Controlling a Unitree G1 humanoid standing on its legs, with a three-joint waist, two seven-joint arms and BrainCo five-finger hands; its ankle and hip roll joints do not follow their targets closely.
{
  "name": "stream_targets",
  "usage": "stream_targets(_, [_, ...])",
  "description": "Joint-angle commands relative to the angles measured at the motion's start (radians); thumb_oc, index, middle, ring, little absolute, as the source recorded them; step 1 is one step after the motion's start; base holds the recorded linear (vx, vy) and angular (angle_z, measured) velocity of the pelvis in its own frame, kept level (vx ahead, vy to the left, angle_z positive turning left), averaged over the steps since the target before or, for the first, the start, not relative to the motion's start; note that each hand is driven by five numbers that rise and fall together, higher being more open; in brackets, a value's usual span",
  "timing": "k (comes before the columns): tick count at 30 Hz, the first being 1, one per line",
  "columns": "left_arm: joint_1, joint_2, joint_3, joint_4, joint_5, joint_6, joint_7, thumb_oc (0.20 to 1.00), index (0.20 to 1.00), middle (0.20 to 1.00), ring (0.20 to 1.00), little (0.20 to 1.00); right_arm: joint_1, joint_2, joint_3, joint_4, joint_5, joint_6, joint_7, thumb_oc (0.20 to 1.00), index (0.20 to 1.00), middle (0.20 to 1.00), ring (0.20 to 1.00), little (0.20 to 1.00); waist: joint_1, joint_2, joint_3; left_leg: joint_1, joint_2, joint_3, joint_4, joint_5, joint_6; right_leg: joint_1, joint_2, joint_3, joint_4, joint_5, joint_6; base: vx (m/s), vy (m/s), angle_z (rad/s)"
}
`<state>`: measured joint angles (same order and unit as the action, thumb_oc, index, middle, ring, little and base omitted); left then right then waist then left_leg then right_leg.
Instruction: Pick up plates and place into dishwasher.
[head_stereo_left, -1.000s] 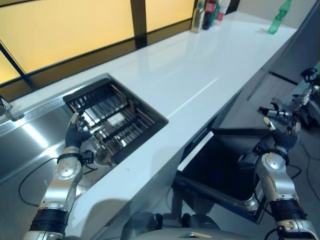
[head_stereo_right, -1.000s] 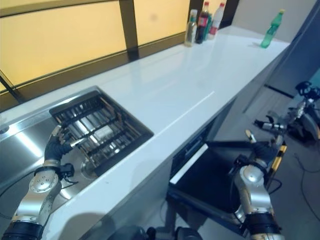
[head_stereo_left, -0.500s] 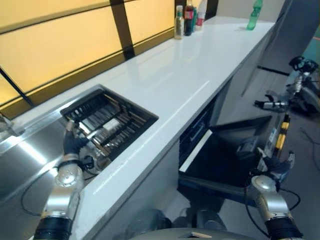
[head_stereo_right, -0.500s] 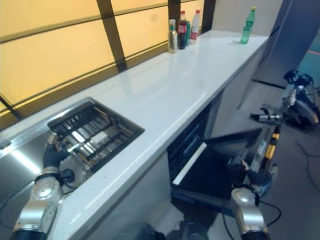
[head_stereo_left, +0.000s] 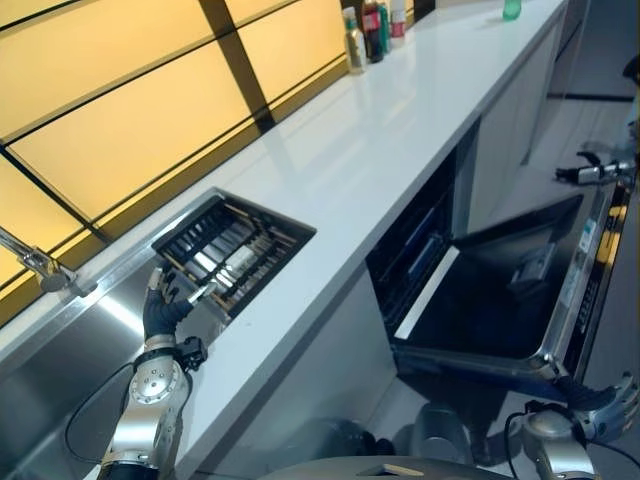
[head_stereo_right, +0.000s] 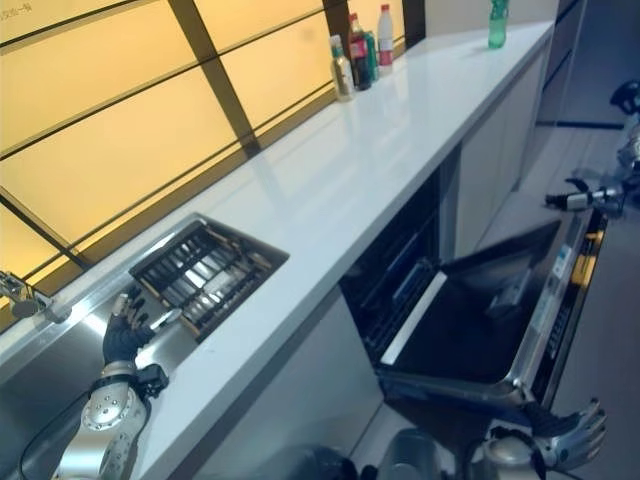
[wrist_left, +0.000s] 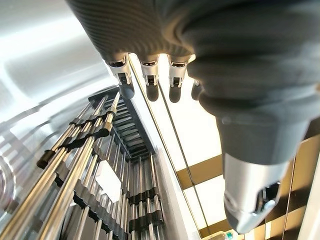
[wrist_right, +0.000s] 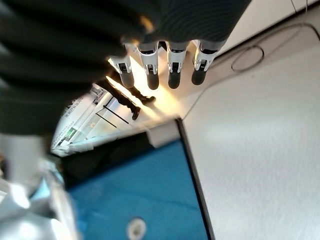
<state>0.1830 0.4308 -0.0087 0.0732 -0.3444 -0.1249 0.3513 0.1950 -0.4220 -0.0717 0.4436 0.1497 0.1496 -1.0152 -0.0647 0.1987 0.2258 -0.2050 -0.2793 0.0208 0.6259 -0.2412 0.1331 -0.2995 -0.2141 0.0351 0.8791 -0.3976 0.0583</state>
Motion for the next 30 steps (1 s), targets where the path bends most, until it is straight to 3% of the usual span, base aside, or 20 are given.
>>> stream_targets(1, [0.083,-0.081,-0.116,0.015,-0.043,-0.032,-0.004,1.0,1.0,1.0,1.0,1.0,0.0,-0.095,-0.104,0.117,0.056,0.011,-0.135,1.0,1.0,1.0,1.0,1.0,-0.01,0.081,0.041,-0.07,0.003,0.014,0.037,-0.023,-0.034,-0.085,0.06,-0.009,0.06,0.052,-0.094,-0.03,0.141,-0.11])
stream_targets(5, [0.064,-0.093,-0.167,0.018,-0.07,-0.036,0.024,1.0,1.0,1.0,1.0,1.0,-0.042,-0.13,-0.097,0.139,0.051,0.027,-0.21,1.0,1.0,1.0,1.0,1.0,-0.024,0.126,0.057,-0.12,-0.004,0.048,0.041,-0.005,-0.042,-0.152,0.06,0.01,0.093,0.049,-0.1,0.01,0.123,-0.1])
stream_targets(11, [0.024,-0.091,-0.185,-0.018,-0.112,-0.028,0.075,1.0,1.0,1.0,1.0,1.0,-0.13,-0.168,-0.074,0.173,0.117,-0.056,-0.098,1.0,1.0,1.0,1.0,1.0,-0.036,0.166,0.111,-0.239,-0.003,0.108,0.097,-0.005,-0.045,-0.283,0.057,0.029,0.15,0.038,-0.118,-0.05,0.064,-0.18])
stream_targets(15, [-0.005,-0.069,-0.193,-0.049,-0.13,-0.012,0.09,1.0,1.0,1.0,1.0,1.0,-0.247,-0.186,-0.052,0.204,0.262,-0.17,0.076,1.0,1.0,1.0,1.0,1.0,-0.029,0.168,0.158,-0.343,0.011,0.137,0.196,-0.046,-0.052,-0.378,0.058,0.035,0.225,-0.003,-0.133,-0.05,-0.044,-0.14])
stream_targets(18, [-0.012,-0.052,-0.195,-0.071,-0.131,0.006,0.085,1.0,1.0,1.0,1.0,1.0,-0.328,-0.198,-0.03,0.21,0.31,-0.208,0.215,1.0,1.0,1.0,1.0,1.0,-0.011,0.164,0.172,-0.413,0.018,0.15,0.277,-0.065,-0.058,-0.432,0.054,0.032,0.279,-0.02,-0.141,-0.04,-0.091,-0.09])
stream_targets(22, [-0.031,-0.029,-0.202,-0.099,-0.128,0.027,0.07,1.0,1.0,1.0,1.0,1.0,-0.46,-0.256,0.026,0.178,0.381,-0.197,0.426,1.0,1.0,1.0,1.0,1.0,0.018,0.157,0.188,-0.49,0.024,0.149,0.372,-0.093,-0.06,-0.501,0.058,0.036,0.34,-0.035,-0.146,-0.03,-0.092,-0.03])
stream_targets(25, [-0.051,-0.006,-0.196,-0.112,-0.131,0.028,0.058,1.0,1.0,1.0,1.0,1.0,-0.558,-0.272,0.088,0.112,0.416,-0.228,0.565,1.0,1.0,1.0,1.0,1.0,0.039,0.144,0.201,-0.539,0.036,0.142,0.421,-0.108,-0.054,-0.545,0.069,0.037,0.365,-0.037,-0.144,-0.05,-0.121,0.05])
stream_targets(30, [-0.099,0.023,-0.189,-0.092,-0.138,0.024,0.048,1.0,1.0,1.0,1.0,1.0,-0.677,-0.266,0.133,-0.002,0.382,-0.253,0.667,1.0,1.0,1.0,1.0,1.0,0.058,0.117,0.216,-0.607,0.059,0.134,0.482,-0.12,-0.045,-0.598,0.084,0.03,0.411,-0.042,-0.139,-0.04,-0.131,0.02])
